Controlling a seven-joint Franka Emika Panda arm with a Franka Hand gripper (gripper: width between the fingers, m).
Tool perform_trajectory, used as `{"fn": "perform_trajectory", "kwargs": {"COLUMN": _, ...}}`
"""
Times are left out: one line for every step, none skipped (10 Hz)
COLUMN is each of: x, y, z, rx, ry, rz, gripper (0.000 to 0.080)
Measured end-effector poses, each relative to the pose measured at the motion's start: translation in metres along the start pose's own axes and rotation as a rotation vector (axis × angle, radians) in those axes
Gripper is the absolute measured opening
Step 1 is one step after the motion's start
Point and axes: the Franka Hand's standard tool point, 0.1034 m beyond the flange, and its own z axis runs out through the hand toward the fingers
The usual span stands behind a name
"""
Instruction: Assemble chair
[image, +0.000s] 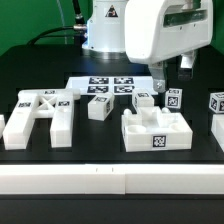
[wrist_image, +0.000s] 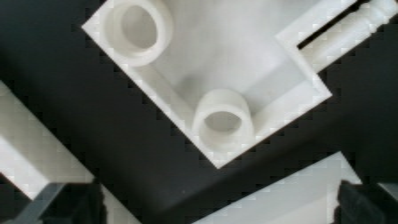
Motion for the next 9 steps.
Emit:
{"fn": "perform_trajectory", "kwargs": {"x": 0.0001, "y": -0.0001, "z": 0.0, "rx": -0.001, "ry": 0.0, "rz": -0.001, "gripper": 0.0649}}
{"fn": "perform_trajectory", "kwargs": {"x": 0.0001, "y": -0.0001, "z": 0.0, "rx": -0.001, "ry": 0.0, "rz": -0.001, "gripper": 0.0649}}
{"fn": "perform_trajectory", "kwargs": {"x": 0.0001, "y": -0.0001, "z": 0.0, "rx": 0.0, "ry": 0.0, "rz": 0.0, "gripper": 0.0649}}
{"fn": "perform_trajectory", "kwargs": {"x": 0.0, "y": -0.0001, "z": 0.0001, "rx": 0.0, "ry": 0.0, "rz": 0.001, "gripper": 0.0649}}
{"fn": "perform_trajectory", "kwargs": {"x": 0.0, "y": -0.0001, "z": 0.0001, "rx": 0.0, "ry": 0.001, "rz": 0.003, "gripper": 0.0649}}
{"fn": "perform_trajectory", "kwargs": {"x": 0.0, "y": -0.0001, "z": 0.0001, "rx": 0.001, "ry": 0.001, "rz": 0.017, "gripper": 0.0649}}
{"fn": "perform_trajectory", "kwargs": {"x": -0.001, "y": -0.0015, "z": 0.0009, "rx": 0.008, "ry": -0.003, "rz": 0.079, "gripper": 0.0649}}
{"fn": "perform_trajectory", "kwargs": {"x": -0.0039, "y": -0.0051, "z": 0.0026, "rx": 0.028, "ry": -0.02, "rz": 0.211, "gripper": 0.0649}}
{"fn": "perform_trajectory", "kwargs": {"x": -0.0036, "y": -0.0077, "z": 0.0021, "rx": 0.054, "ry": -0.044, "rz": 0.372, "gripper": 0.0649}}
